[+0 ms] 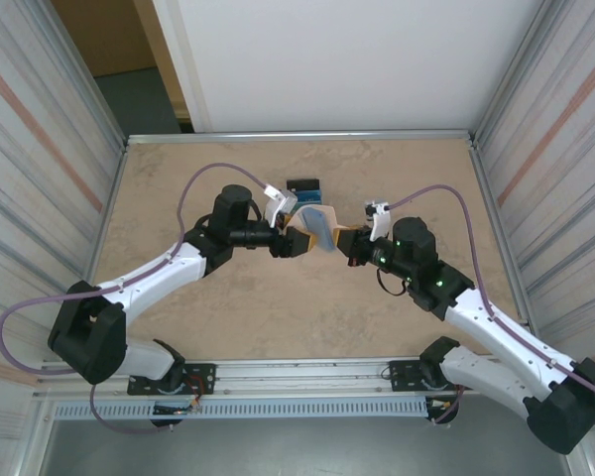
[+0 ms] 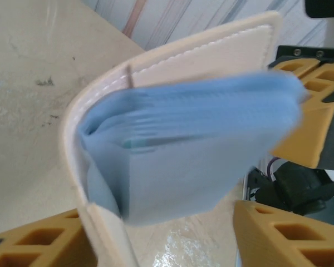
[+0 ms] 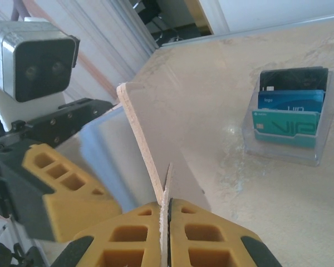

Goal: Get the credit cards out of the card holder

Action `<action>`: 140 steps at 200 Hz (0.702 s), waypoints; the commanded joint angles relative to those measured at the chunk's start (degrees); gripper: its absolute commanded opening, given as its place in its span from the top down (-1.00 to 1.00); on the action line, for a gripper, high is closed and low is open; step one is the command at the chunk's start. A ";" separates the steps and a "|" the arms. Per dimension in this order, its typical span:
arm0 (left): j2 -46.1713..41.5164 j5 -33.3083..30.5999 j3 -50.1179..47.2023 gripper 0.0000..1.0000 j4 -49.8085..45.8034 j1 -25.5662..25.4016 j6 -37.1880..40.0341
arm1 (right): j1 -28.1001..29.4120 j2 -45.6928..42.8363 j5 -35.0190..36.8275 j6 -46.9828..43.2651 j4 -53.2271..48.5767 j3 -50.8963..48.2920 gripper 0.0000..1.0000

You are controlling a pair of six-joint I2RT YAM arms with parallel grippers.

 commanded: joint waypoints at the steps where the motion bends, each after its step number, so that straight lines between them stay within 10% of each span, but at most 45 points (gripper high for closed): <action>1: -1.03 -2.17 1.16 0.05 -0.06 -0.26 0.62 | 0.50 -1.46 2.11 0.58 0.56 1.87 1.00; 33: -0.79 -2.00 1.34 0.68 0.64 -0.35 0.20 | 0.62 -0.94 2.30 0.98 0.56 2.02 1.00; 62: -0.95 -0.96 1.54 0.85 0.78 -0.27 -0.15 | 0.65 0.14 1.37 0.46 -0.43 2.45 1.00; 98: -0.02 2.53 3.96 0.95 -2.60 0.76 -1.25 | 0.71 1.34 -1.89 -3.90 -2.75 2.87 -0.02; 140: 1.37 10.46 4.42 1.00 -1.07 3.36 -5.25 | 0.71 2.73 -6.71 -9.98 -4.42 3.66 -0.49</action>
